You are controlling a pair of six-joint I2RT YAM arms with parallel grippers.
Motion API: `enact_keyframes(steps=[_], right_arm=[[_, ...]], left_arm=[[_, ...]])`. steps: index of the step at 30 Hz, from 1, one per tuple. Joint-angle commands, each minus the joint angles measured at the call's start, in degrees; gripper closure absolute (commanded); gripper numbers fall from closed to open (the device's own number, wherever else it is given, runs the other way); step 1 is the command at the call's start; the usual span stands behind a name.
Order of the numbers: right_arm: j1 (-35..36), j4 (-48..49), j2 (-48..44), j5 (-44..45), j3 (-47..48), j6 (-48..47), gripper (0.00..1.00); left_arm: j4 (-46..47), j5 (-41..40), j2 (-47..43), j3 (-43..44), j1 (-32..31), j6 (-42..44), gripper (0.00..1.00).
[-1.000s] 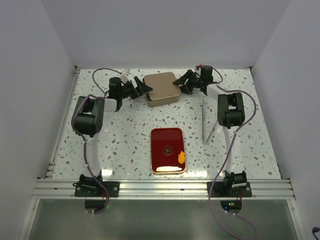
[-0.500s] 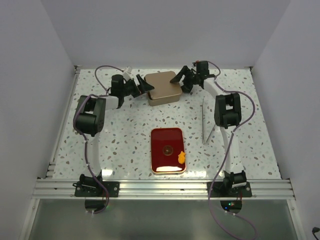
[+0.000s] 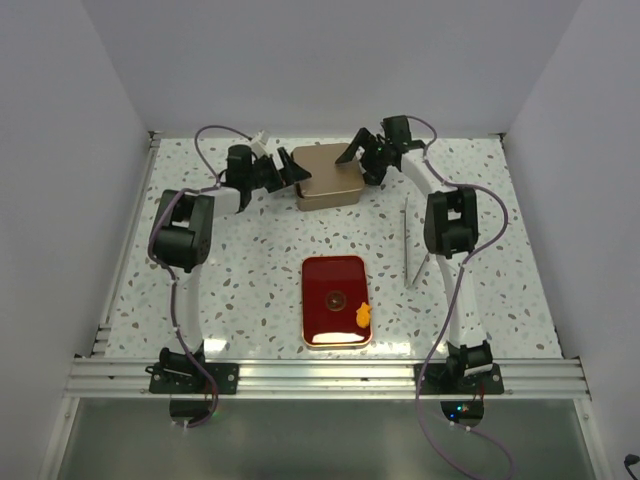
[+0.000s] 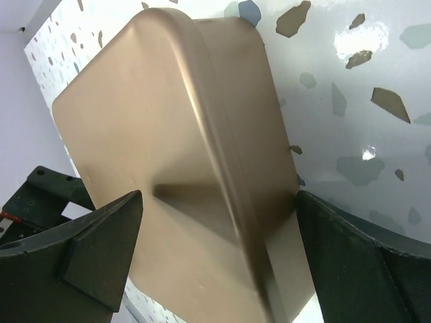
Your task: Pack the cookies
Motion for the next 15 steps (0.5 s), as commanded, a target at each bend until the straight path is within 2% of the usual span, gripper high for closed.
enact_keyframes(steps=[1,8,15], right_arm=[[3.31,-5.35,-1.82,-1.35,4.29,0.67,0.02],[3.92,-12.73,-3.76,3.84,5.43,-0.03,0.02],[4.98,-24.67,-2.53,10.34,9.13,-1.61,0.02]], left_arm=[[-0.62,2.75,0.47,3.73,-3.32,2.29,0.00],[-2.03,2.75,0.03,4.09,-3.41,2.91,0.00],[-2.11,3.18,-0.59,3.73,-3.58,3.26,0.00]])
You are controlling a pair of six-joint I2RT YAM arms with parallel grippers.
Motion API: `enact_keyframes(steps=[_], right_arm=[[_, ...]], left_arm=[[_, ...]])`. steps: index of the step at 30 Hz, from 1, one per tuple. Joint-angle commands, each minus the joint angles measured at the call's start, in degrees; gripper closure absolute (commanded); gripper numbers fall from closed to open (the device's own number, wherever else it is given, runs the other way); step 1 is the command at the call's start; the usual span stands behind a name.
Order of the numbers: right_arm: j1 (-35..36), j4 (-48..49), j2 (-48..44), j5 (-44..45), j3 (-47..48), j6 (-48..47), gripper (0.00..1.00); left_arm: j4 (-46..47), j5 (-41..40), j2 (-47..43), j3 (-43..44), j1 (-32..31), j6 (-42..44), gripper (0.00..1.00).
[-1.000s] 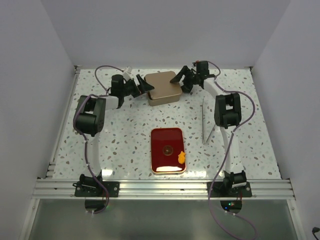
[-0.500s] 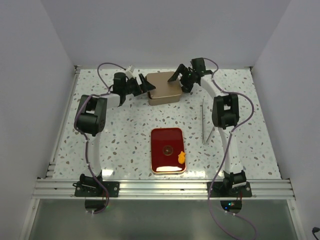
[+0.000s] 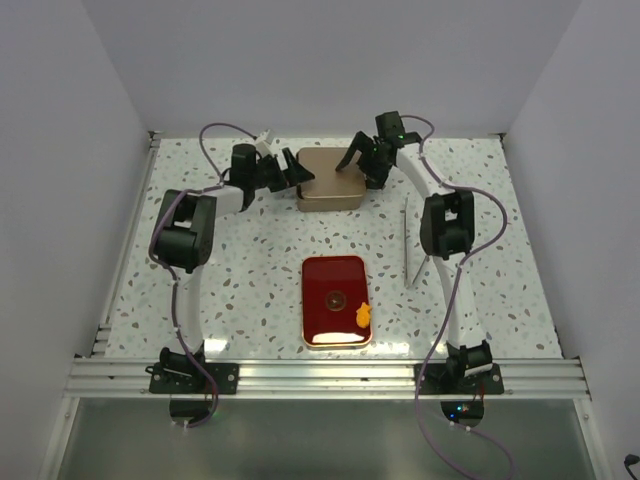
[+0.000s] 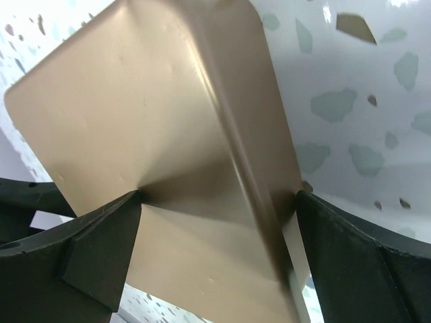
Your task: Pack the cookies
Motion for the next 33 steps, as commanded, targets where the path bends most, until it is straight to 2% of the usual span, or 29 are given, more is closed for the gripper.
enact_keyframes(steps=[1,7,14,20,25,28,33], right_arm=[[3.29,-10.61,-2.55,2.41,2.90,-0.93,0.02],[3.65,-14.66,-4.75,6.02,3.25,-0.76,0.02],[3.65,-13.44,-8.61,5.23,-0.26,1.17,0.01],[3.47,-16.42,-10.90,6.28,-1.05,-1.02,0.01],[2.86,-16.34,-14.84,6.29,-6.93,-2.60,0.01],[1.90,-13.10,-16.78,4.44,-13.42,-3.31,0.01],[-0.12,-10.01,-19.42,2.94,-19.07,-3.40,0.01]], left_arm=[[0.73,4.28,-0.81,2.16,-2.36,0.42,0.00],[-0.15,4.63,-2.65,0.93,-3.33,1.39,0.00],[-0.42,4.46,-5.11,-2.58,-4.64,1.57,0.00],[-0.86,4.01,-6.69,-4.52,-4.65,2.01,0.00],[-0.59,3.75,-7.49,-5.40,-4.65,1.83,0.00],[-0.15,3.75,-7.66,-5.75,-4.65,1.39,0.00],[-0.06,2.70,-7.92,-6.10,-4.64,1.30,0.00]])
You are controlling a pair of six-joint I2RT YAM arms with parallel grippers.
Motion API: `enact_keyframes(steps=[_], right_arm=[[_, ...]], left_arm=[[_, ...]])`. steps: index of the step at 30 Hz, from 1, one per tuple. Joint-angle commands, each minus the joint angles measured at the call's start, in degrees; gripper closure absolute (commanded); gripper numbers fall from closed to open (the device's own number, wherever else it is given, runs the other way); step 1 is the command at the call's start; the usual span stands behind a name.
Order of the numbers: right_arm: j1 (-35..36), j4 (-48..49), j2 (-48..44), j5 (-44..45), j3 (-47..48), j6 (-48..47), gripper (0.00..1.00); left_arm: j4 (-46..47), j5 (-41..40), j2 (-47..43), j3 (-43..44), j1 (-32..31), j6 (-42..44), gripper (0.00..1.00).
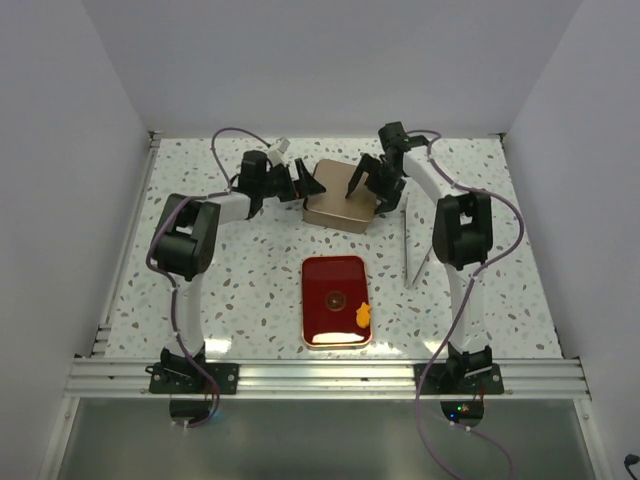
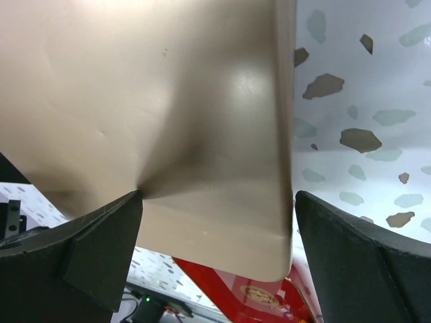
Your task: Pack the cookies
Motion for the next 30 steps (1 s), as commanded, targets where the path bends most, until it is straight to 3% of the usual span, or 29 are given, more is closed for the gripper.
enact_keyframes(steps=[1,17,30], right_arm=[[-1.86,3.63,-5.76,-2.95,-2.55,-0.88,0.01],[-3.79,3.63,-10.42,-4.89,-5.89,-0.54,0.01],[-0.02,4.95,-6.65,-6.30,-2.12,2.72,0.01]], left_arm=[[1.25,1.15,-3.47,-1.03,-0.76,-0.05,0.00],[0.98,-0.70,-4.43,-2.53,-0.76,0.21,0.00],[1.07,-0.26,-4.79,-1.91,-0.84,-0.32,0.00]])
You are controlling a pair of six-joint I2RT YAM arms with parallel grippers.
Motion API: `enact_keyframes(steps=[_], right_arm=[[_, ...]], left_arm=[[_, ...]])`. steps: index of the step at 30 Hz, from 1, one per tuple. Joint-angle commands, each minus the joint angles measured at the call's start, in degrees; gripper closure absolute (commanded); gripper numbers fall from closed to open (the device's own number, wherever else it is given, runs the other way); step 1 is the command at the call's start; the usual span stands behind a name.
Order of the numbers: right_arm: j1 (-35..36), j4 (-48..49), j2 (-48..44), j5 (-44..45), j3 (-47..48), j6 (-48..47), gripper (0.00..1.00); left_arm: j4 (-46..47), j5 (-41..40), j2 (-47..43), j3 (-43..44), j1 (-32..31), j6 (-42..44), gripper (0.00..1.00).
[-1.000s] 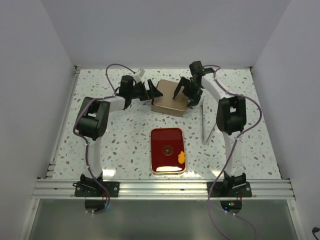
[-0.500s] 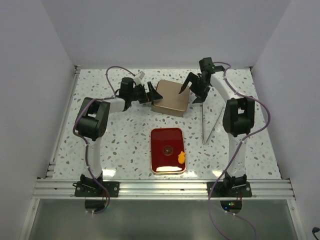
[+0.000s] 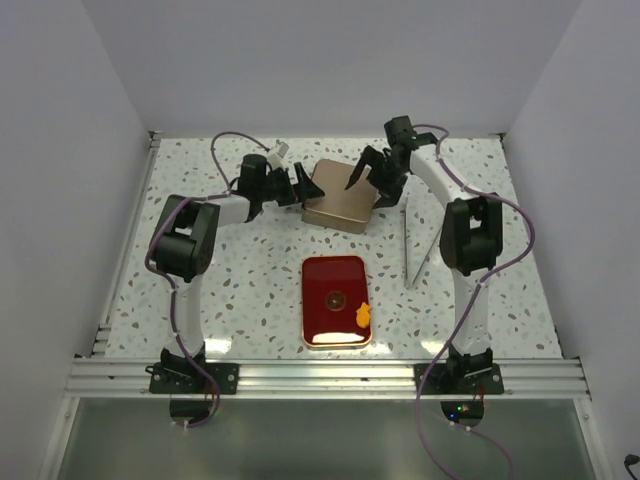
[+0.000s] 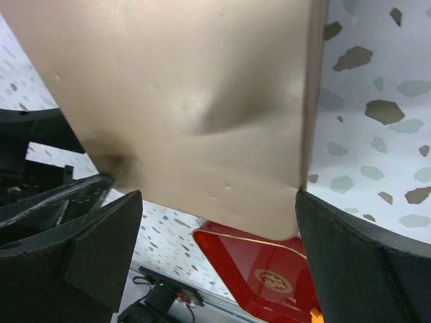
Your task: Pack the cookies
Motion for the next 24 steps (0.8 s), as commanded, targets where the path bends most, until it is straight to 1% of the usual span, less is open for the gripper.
enact_keyframes(steps=[1,4,15,19,21,24], right_arm=[[0.75,1.48,0.43,-2.28,4.33,2.13,0.01],[0.75,0.60,2.10,-2.63,8.02,2.65,0.02],[2.51,-4.41,5.62,-2.54,14.71,3.19,0.01],[1.98,-6.34,4.22,-0.79,16.99,1.34,0.01],[1.02,-6.17,2.20,-0.43,16.21,0.37,0.01],[-0.65,-4.94,-1.49,0.09,12.52,-1.12,0.01]], left_arm=[[1.29,0.66,-3.85,0.47,-0.67,-0.29,0.00],[1.20,0.92,-3.94,0.38,-0.76,-0.21,0.00],[-3.19,0.31,-5.34,1.96,-1.72,3.31,0.00],[-4.69,-0.40,-5.52,2.58,-1.72,4.28,0.00],[-5.12,-0.57,-5.52,2.93,-1.64,4.54,0.00],[-5.57,-0.66,-5.34,3.63,-1.64,4.72,0.00]])
